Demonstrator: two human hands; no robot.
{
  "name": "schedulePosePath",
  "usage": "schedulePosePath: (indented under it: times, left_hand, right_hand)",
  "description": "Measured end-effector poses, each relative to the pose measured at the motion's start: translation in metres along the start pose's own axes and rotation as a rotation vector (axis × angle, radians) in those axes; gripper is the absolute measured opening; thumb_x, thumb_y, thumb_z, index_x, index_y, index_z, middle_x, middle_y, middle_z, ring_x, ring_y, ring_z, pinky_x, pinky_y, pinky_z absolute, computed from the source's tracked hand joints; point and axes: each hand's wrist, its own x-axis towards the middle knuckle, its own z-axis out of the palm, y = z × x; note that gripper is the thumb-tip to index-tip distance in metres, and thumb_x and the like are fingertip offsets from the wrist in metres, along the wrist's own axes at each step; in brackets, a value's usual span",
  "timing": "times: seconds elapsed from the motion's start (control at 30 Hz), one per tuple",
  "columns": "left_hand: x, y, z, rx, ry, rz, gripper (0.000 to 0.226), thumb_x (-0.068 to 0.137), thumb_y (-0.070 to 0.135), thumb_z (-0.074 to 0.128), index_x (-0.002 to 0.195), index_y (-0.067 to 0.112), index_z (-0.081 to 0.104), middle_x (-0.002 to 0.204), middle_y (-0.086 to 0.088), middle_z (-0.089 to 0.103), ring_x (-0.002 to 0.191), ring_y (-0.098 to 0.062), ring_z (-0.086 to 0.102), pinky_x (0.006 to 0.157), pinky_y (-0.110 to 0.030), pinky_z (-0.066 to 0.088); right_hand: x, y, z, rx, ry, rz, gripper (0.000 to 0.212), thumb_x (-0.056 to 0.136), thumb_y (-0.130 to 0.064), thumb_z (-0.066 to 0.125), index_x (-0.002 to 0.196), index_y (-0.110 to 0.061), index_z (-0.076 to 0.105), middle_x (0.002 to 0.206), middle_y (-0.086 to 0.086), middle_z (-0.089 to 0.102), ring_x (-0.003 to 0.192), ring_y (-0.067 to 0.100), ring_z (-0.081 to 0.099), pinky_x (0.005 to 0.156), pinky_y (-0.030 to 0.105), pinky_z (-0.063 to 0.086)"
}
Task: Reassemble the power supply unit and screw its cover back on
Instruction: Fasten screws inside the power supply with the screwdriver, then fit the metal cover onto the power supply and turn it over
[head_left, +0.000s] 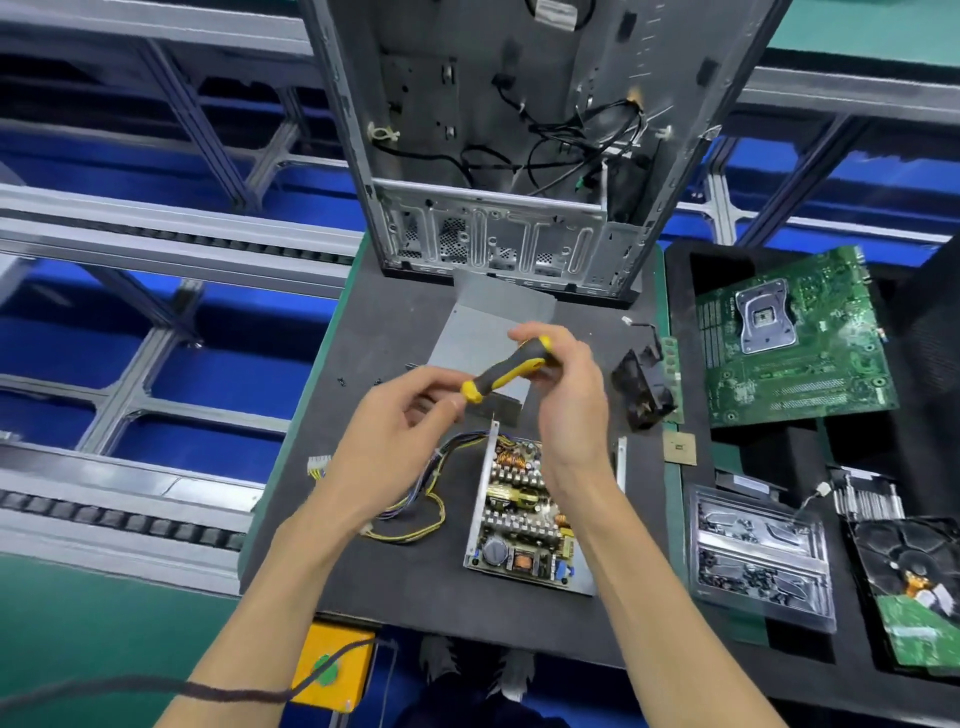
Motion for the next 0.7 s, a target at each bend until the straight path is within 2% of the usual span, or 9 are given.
schedulePosePath:
  times: [0.07,0.1,0.17,0.23,0.3,0.37,0.43,0.57,0.7]
  left_hand:
    - [0.005,-0.022,-0.015,0.101,0.063,-0.046,0.019,0.096,0.010,0.065,0.097,0.027,0.073,0.077,0.006,0.068,0.075,-0.016,0.061,0.075,-0.029,0.052]
    - [0.007,-0.034,-0.022,0.168,0.088,-0.074,0.018,0.095,0.011,0.065,0.095,0.028,0.071,0.076,0.006,0.065,0.072,-0.014,0.057,0.073,-0.031,0.050]
    - [0.011,-0.056,-0.031,0.297,0.112,-0.129,0.020,0.095,0.009,0.063,0.094,0.029,0.067,0.080,0.001,0.063,0.070,-0.013,0.054,0.071,-0.033,0.049]
    - [0.014,-0.070,-0.035,0.333,0.109,-0.160,0.024,0.094,0.004,0.060,0.094,0.029,0.064,0.085,-0.002,0.063,0.070,-0.013,0.054,0.070,-0.032,0.049]
    - [0.015,-0.080,-0.037,0.345,0.066,-0.169,0.031,0.092,0.000,0.058,0.091,0.030,0.062,0.084,0.000,0.061,0.070,-0.011,0.054,0.067,-0.026,0.049]
    - [0.016,-0.090,-0.036,0.368,0.039,-0.176,0.033,0.091,-0.004,0.056,0.092,0.028,0.062,0.084,0.000,0.059,0.072,-0.006,0.053,0.064,-0.013,0.043]
    - [0.019,-0.099,-0.033,0.425,0.029,-0.178,0.029,0.093,-0.004,0.052,0.096,0.023,0.062,0.086,0.000,0.056,0.075,-0.002,0.052,0.064,-0.010,0.038]
    - [0.032,-0.110,-0.022,0.523,-0.049,-0.171,0.026,0.096,-0.002,0.048,0.102,0.019,0.061,0.092,0.001,0.053,0.082,-0.012,0.050,0.073,-0.022,0.035]
    - [0.042,-0.117,-0.015,0.643,-0.096,-0.161,0.031,0.088,-0.006,0.051,0.102,0.020,0.063,0.091,0.007,0.052,0.093,-0.020,0.050,0.085,-0.034,0.042]
  right_hand:
    - [0.008,0.012,-0.003,-0.290,0.020,-0.043,0.033,0.101,-0.010,0.045,0.096,-0.029,0.072,0.108,-0.007,0.067,0.099,-0.001,0.060,0.088,0.014,0.043]
    - [0.012,0.018,-0.005,-0.396,0.013,-0.088,0.031,0.100,-0.007,0.049,0.100,-0.029,0.071,0.111,-0.007,0.065,0.101,-0.002,0.059,0.089,0.012,0.041]
    - [0.019,0.030,-0.008,-0.603,-0.033,-0.195,0.025,0.098,-0.007,0.056,0.106,-0.025,0.071,0.108,-0.008,0.061,0.103,0.005,0.056,0.090,0.008,0.037]
    - [0.026,0.038,-0.005,-0.765,-0.105,-0.263,0.019,0.098,-0.010,0.059,0.108,-0.021,0.070,0.106,-0.009,0.059,0.102,0.005,0.050,0.090,0.006,0.034]
    - [0.033,0.042,0.002,-0.856,-0.169,-0.272,0.017,0.097,-0.013,0.060,0.109,-0.021,0.070,0.107,-0.008,0.060,0.102,0.003,0.048,0.090,0.010,0.033]
    - [0.039,0.045,0.008,-0.941,-0.241,-0.246,0.019,0.098,-0.015,0.059,0.113,-0.021,0.069,0.108,-0.009,0.059,0.107,0.007,0.050,0.091,0.018,0.036]
    - [0.044,0.049,0.013,-1.054,-0.342,-0.194,0.026,0.099,-0.017,0.057,0.122,-0.020,0.068,0.112,-0.006,0.058,0.114,0.014,0.051,0.095,0.025,0.040]
    - [0.051,0.052,0.025,-1.210,-0.470,-0.082,0.033,0.100,-0.022,0.057,0.132,-0.022,0.064,0.127,0.001,0.061,0.124,0.021,0.050,0.104,0.036,0.043]
    - [0.053,0.057,0.039,-1.294,-0.461,-0.109,0.028,0.101,-0.021,0.054,0.125,-0.021,0.067,0.121,0.003,0.064,0.117,0.025,0.052,0.093,0.036,0.042]
